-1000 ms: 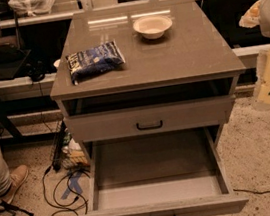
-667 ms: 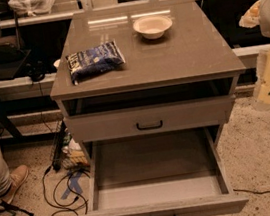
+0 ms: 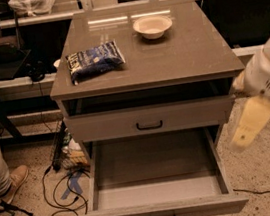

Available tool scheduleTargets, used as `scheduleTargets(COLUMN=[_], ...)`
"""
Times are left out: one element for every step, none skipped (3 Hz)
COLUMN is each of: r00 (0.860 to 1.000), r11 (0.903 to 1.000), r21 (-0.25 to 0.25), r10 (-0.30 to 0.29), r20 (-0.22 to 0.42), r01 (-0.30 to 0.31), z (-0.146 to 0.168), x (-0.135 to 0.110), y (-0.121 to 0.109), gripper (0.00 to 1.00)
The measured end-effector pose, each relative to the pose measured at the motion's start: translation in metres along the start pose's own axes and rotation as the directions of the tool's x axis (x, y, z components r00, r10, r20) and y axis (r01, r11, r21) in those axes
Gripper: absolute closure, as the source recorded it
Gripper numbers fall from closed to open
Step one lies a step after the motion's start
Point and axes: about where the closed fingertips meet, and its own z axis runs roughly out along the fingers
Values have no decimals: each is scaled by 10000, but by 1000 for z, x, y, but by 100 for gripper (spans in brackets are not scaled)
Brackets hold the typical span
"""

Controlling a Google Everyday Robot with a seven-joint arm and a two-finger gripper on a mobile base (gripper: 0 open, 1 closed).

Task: Close middle drawer

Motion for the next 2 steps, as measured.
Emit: scheduleTargets(r00=[9861,9500], r11=[9802,9081], r21=[-1223,-2960], r10=[1613,3120], r20=[393,62], r01=[-1554,-2963], z=[89,197], x=[21,48], y=[23,71], gripper=[0,26])
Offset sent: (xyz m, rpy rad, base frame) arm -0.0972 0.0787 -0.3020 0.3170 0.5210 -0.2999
